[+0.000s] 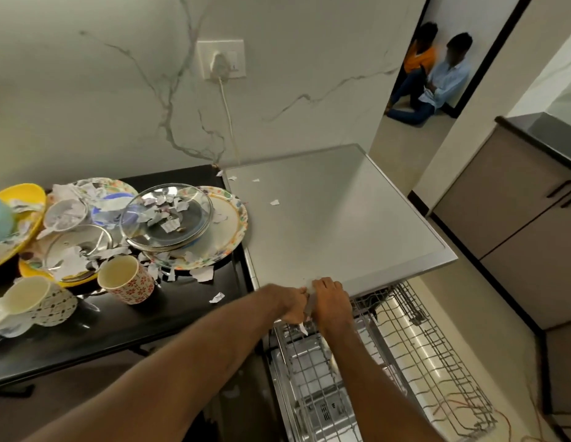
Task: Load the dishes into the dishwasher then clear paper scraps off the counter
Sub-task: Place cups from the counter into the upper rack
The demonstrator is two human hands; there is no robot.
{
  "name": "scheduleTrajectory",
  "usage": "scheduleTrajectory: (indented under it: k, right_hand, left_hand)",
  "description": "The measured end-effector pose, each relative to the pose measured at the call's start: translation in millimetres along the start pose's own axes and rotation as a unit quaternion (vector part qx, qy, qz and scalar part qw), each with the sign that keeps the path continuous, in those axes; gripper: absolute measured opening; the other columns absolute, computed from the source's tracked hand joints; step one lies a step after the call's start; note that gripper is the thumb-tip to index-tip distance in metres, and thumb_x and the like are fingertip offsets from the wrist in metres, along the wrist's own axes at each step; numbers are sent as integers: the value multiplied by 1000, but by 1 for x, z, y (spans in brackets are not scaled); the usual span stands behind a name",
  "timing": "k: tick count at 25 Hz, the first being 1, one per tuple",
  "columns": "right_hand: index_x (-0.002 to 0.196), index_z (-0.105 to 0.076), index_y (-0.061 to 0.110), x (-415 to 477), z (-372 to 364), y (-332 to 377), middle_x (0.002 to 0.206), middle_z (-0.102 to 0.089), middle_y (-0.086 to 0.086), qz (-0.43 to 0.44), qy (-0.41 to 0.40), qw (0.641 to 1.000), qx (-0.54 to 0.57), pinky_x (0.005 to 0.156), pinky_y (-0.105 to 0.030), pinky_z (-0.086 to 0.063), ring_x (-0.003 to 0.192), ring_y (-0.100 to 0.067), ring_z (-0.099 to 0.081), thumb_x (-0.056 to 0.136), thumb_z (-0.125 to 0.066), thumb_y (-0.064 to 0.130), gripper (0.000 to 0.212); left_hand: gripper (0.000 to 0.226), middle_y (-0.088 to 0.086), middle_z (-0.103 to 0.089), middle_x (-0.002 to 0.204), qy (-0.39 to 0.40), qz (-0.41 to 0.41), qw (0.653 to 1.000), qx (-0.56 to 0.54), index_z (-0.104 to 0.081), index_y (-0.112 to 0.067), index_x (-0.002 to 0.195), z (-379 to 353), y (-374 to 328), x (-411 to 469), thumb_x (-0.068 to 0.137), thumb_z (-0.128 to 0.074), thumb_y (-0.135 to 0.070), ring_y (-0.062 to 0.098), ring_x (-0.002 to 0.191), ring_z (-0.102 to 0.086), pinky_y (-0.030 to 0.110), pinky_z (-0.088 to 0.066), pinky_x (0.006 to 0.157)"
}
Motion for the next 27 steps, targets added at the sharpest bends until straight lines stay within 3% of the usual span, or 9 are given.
scheduleTrajectory:
  k: [3,7,10,13,15,17,20,24,27]
  right_hand:
    - [140,-54,18,0,9,11,140,-56,-3,-2,-1,1000,-6,104,-38,-47,124,-23,-52,91,-75,18,54]
    - [147,-52,16,7,22,51,146,-56,-5,41,-26,999,17,107,-39,-41,130,-25,-51,101,-51,13,46]
    - [138,-60,16,14,26,105,137,-62,-6,132,-33,989,53,102,-39,-44,123,-28,-57,101,-48,19,40]
    - [118,-65,14,15,32,167,116,-66,-8,207,-23,974,88,88,-38,-47,106,-30,-61,101,-50,29,27]
    - [120,-64,14,13,36,209,119,-67,-8,243,-11,964,111,88,-39,-50,107,-29,-62,101,-59,25,23]
    - [123,-64,17,12,37,248,120,-68,-5,259,18,959,117,88,-39,-51,108,-27,-64,104,-55,30,26]
    - [112,-68,18,7,29,295,109,-70,-7,283,81,954,58,76,-37,-48,99,-30,-67,105,-50,34,25]
    - [121,-69,13,-2,17,338,123,-68,-12,305,121,940,-98,91,-44,-55,112,-32,-66,102,-62,25,23]
    - [130,-66,10,-6,4,354,131,-66,-15,291,158,928,-171,96,-45,-55,120,-33,-65,100,-65,13,30]
  left_hand:
    - [71,8,-34,163,-53,28,998,0,-30,-16,159,-5,19,-19,99,-53,-45,31,140,-46,49,-41,115]
    - [77,12,-23,168,-145,15,989,13,-20,-9,162,-5,56,-64,102,-53,-43,33,150,-33,49,-32,122]
    - [60,12,-42,157,-240,13,971,-9,-41,-12,152,-8,91,-106,101,-55,-39,33,142,-43,49,-37,117]
    - [32,7,-60,124,-320,54,945,-34,-65,-15,119,-16,130,-147,98,-54,-37,27,113,-59,43,-51,98]
    - [35,7,-59,116,-370,93,924,-19,-70,-13,111,-24,157,-178,95,-53,-39,27,107,-58,43,-52,94]
    - [46,7,-58,119,-398,127,908,-3,-70,-13,113,-35,178,-207,93,-45,-45,25,111,-55,43,-50,98]
    - [48,8,-54,132,-421,161,892,-15,-67,-12,122,-60,204,-245,95,-42,-43,26,124,-51,42,-48,105]
    - [38,8,-52,136,-454,229,861,-18,-62,-15,127,-97,240,-279,94,-62,-32,27,128,-49,44,-46,109]
    - [41,8,-50,132,-456,287,842,-28,-57,-16,125,-117,262,-295,88,-62,-33,25,121,-51,41,-47,104]
Point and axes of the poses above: each hand's wrist, its own x-axis towards the middle knuckle, its own z-axis out of the back of the hand, y = z × x, the point moved 4 cm from there along x, towards the middle knuckle
